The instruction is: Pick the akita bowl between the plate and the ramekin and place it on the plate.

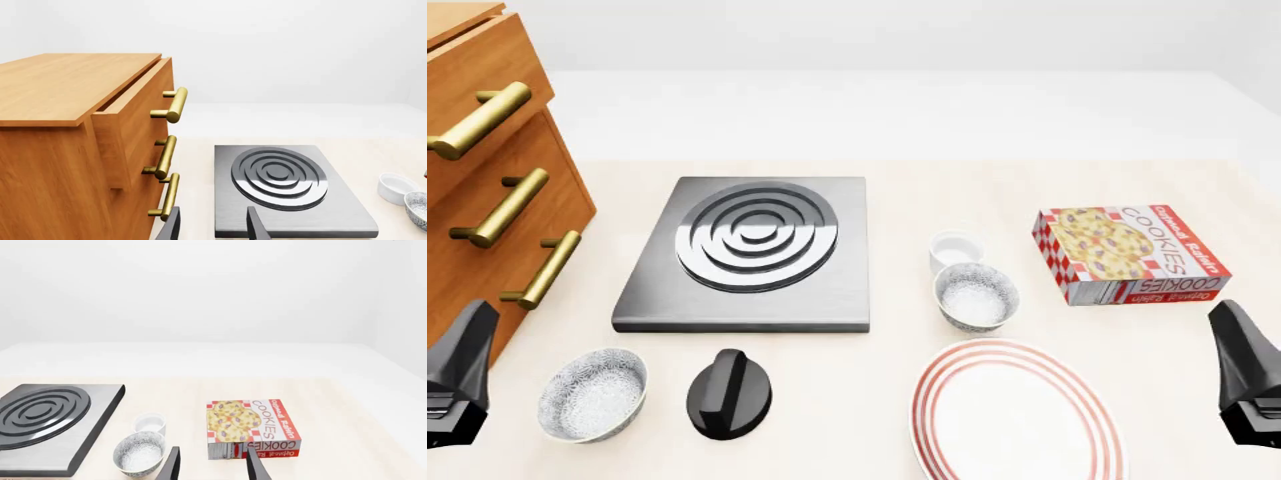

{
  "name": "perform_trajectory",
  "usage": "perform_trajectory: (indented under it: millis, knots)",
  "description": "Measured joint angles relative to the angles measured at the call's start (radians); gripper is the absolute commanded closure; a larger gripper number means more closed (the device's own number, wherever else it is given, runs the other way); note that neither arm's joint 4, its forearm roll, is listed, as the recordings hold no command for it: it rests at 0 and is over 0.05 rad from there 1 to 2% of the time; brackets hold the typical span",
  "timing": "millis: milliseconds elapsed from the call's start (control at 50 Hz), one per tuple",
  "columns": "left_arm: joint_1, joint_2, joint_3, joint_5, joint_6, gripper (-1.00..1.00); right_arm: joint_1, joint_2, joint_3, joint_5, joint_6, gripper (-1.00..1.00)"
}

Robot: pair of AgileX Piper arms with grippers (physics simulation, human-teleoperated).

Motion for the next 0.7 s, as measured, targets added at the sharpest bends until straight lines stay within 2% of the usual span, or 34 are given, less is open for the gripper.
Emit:
perform_trajectory:
  millis: [200,340,500,700]
  knots:
    - [0.000,0.000,0.000,0.000,0.000,-1.00,0.010,0.007,-0.005,0.005,0.002,-1.00]
    - [0.000,0.000,0.000,0.000,0.000,-1.00,0.022,0.011,-0.049,0.038,-0.001,-1.00]
    - [0.000,0.000,0.000,0.000,0.000,-1.00,0.032,0.069,-0.170,0.076,0.010,-1.00]
    - [0.000,0.000,0.000,0.000,0.000,-1.00,0.059,0.176,-0.394,0.152,-0.004,-1.00]
